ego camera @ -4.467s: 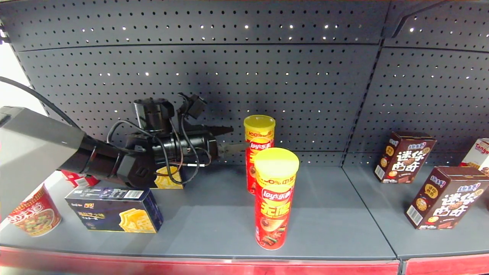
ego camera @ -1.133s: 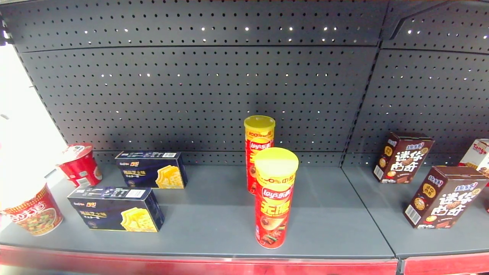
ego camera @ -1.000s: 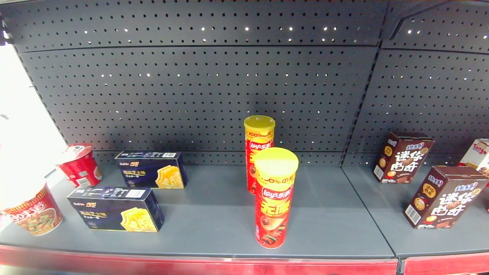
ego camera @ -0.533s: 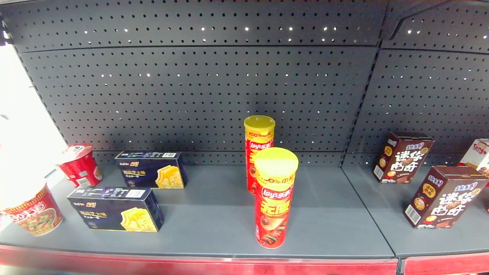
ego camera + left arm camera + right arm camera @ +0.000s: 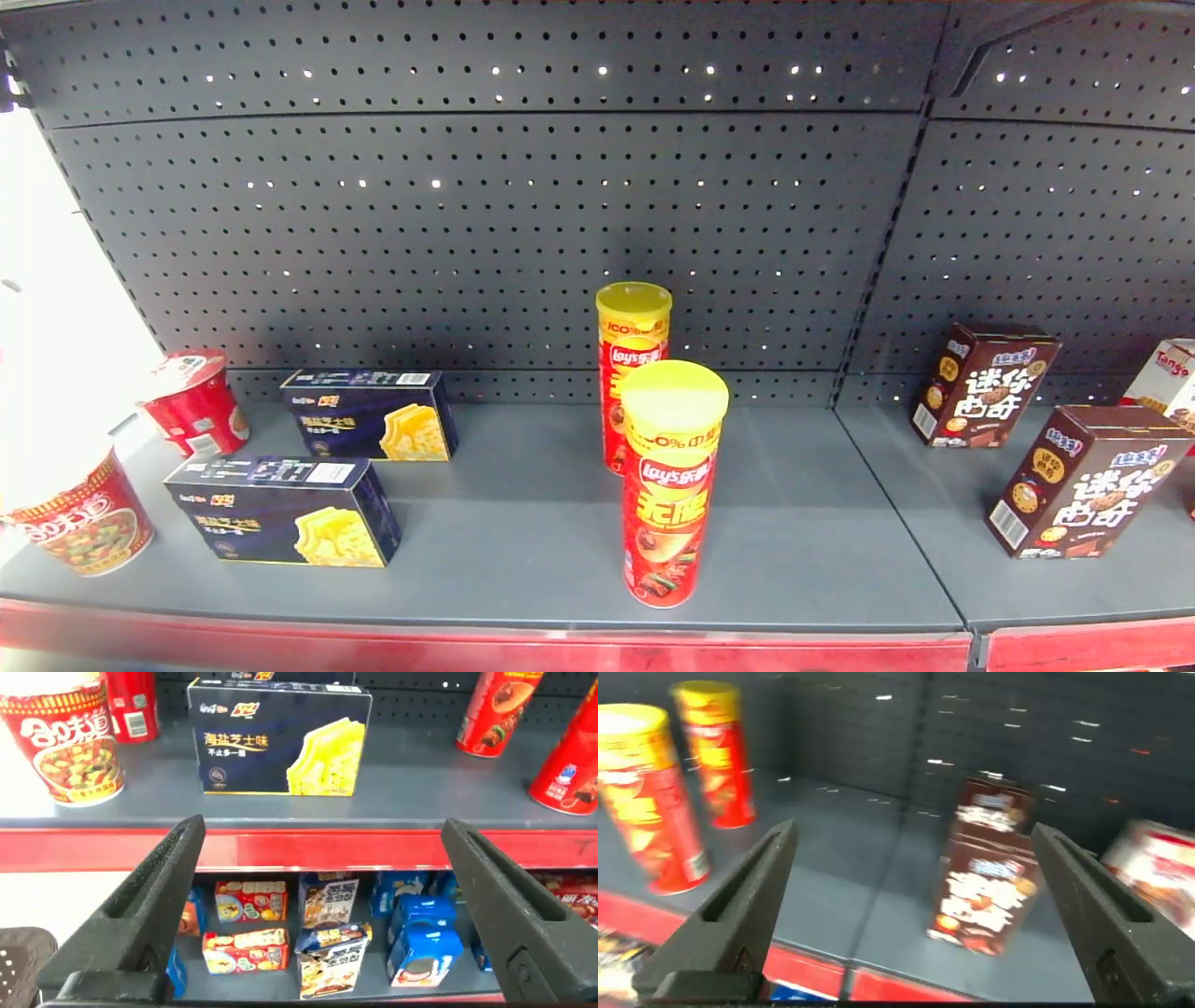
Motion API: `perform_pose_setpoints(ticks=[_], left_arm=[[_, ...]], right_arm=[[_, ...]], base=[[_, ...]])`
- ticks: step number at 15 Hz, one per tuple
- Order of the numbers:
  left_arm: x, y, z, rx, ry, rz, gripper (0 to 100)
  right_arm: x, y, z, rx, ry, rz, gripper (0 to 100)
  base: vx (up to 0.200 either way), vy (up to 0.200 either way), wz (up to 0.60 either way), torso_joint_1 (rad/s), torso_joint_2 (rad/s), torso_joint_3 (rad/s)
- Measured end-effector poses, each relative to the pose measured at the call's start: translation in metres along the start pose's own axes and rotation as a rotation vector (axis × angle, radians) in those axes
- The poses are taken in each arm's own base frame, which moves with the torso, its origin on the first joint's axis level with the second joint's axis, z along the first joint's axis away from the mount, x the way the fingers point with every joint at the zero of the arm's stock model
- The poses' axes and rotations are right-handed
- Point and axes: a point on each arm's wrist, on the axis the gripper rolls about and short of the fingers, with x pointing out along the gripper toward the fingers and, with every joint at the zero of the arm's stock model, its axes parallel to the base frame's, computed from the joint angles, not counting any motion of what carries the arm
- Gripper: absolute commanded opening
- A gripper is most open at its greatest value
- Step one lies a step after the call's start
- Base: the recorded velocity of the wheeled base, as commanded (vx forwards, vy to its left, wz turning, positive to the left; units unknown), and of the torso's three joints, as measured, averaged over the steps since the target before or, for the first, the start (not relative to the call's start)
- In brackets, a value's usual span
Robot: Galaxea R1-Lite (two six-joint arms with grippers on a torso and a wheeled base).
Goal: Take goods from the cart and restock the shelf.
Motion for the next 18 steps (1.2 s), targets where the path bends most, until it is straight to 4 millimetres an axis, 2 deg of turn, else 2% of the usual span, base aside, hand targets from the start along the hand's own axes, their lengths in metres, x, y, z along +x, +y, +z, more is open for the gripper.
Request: perform_pose_setpoints(ticks=[3, 6, 8, 9, 11, 18], left_arm=[[0.0, 0.0, 0.0, -0.024, -0.004, -0.01, 100], [0.0, -0.002, -0.001, 0.022, 0.01, -0.096, 100], [0.0, -0.002, -0.001, 0.04, 0.011, -0.083, 100], [0.0, 0.0, 0.0, 0.041, 0.005, -0.023, 100], [0.0, 0.004, -0.002, 0.045, -0.001, 0.164, 100], [0.001, 0.005, -0.007, 0.048, 0.015, 0.182, 100]], right_arm=[[0.02, -0.002, 0.01, 0.004, 0.029, 0.04, 100], [0.036, 0.001, 0.02, 0.01, 0.03, 0.139, 100], [0.048, 0.005, 0.024, 0.012, 0.027, 0.196, 100], [0.056, 0.008, 0.024, 0.013, 0.024, 0.218, 100], [0.069, 0.011, 0.023, 0.013, 0.038, 0.233, 100], [0.094, 0.026, 0.004, 0.013, 0.157, 0.24, 100]], base=[[0.0, 0.0, 0.0, 0.0, 0.0, 0.0], [0.0, 0.0, 0.0, 0.0, 0.0, 0.0], [0.0, 0.0, 0.0, 0.0, 0.0, 0.0], [0.0, 0.0, 0.0, 0.0, 0.0, 0.0], [0.0, 0.0, 0.0, 0.0, 0.0, 0.0], [0.0, 0.0, 0.0, 0.0, 0.0, 0.0]])
